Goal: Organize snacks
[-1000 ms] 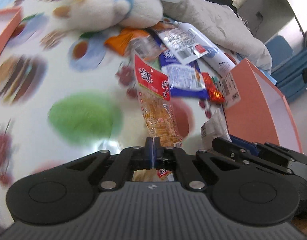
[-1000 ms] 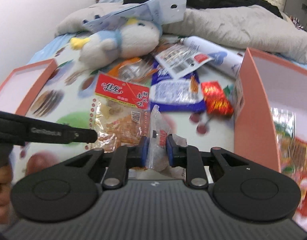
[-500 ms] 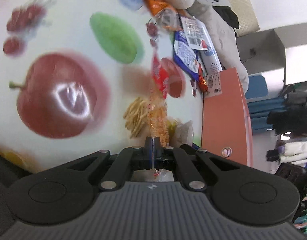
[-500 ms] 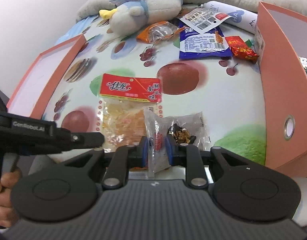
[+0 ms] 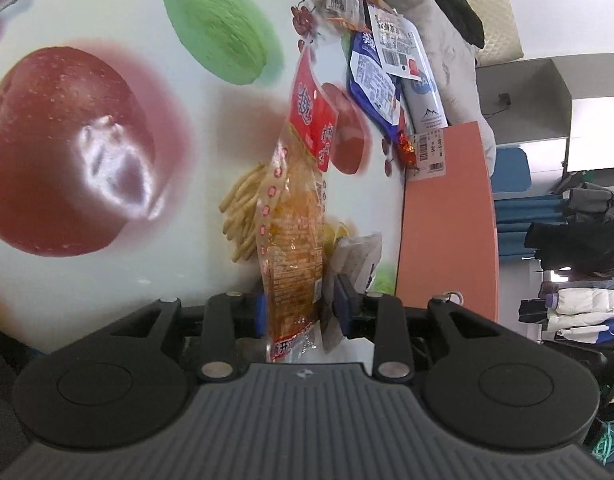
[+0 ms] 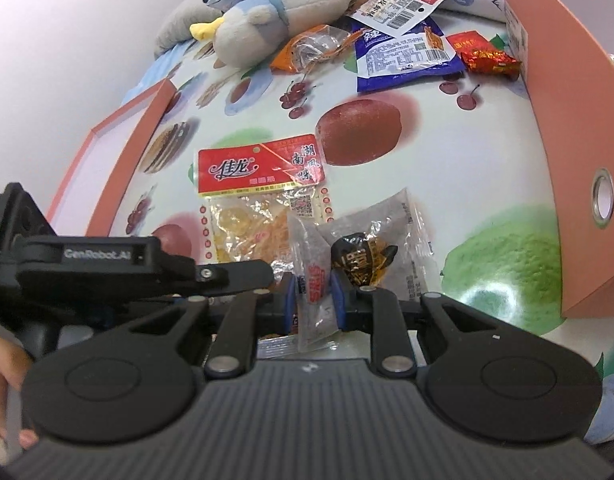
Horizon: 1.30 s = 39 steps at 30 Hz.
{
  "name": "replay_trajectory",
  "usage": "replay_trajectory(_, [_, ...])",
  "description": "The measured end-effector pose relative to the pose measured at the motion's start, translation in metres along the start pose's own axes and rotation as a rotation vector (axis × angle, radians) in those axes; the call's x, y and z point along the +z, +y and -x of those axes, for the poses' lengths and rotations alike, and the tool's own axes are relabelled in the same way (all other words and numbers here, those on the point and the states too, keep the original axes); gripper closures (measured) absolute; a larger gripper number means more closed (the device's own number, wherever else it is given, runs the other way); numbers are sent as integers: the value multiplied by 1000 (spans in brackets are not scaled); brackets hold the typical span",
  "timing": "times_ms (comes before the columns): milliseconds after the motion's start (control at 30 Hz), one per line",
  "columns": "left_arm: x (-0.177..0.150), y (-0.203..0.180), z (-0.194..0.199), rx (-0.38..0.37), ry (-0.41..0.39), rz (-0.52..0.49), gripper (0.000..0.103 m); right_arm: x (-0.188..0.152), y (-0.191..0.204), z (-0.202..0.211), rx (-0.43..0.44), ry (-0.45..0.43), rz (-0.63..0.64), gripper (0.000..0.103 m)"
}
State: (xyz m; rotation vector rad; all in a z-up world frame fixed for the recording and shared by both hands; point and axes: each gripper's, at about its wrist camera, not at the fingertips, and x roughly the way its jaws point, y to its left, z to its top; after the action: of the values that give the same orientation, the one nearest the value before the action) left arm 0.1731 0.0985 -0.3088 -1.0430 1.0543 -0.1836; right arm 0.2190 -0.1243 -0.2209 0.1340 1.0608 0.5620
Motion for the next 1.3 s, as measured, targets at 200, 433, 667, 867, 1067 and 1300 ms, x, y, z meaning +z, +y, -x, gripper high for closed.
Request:
replay_trajectory(200, [1, -5, -2, 30, -15, -19, 73, 0, 11, 6, -74, 4, 57, 81])
replay_trajectory(433, [-1, -18, -2, 94, -19, -80, 83, 1, 10, 17, -110, -15, 65, 84])
replay_trajectory(667, [-5, -44, 14, 179, -57, -156, 88, 3, 5, 37, -123, -62, 32, 88])
replay_trajectory(867, [-10, -68, 27, 245, -93, -255, 90, 7, -2, 59, -124, -108, -11, 89])
replay_trajectory(1067, [-18, -99, 43, 291, -127, -365, 90, 13, 6, 85, -103, -165, -4, 89])
replay_trajectory(1300, [-27, -137, 64, 318, -175, -460, 90, 25, 19, 119, -93, -249, 18, 89])
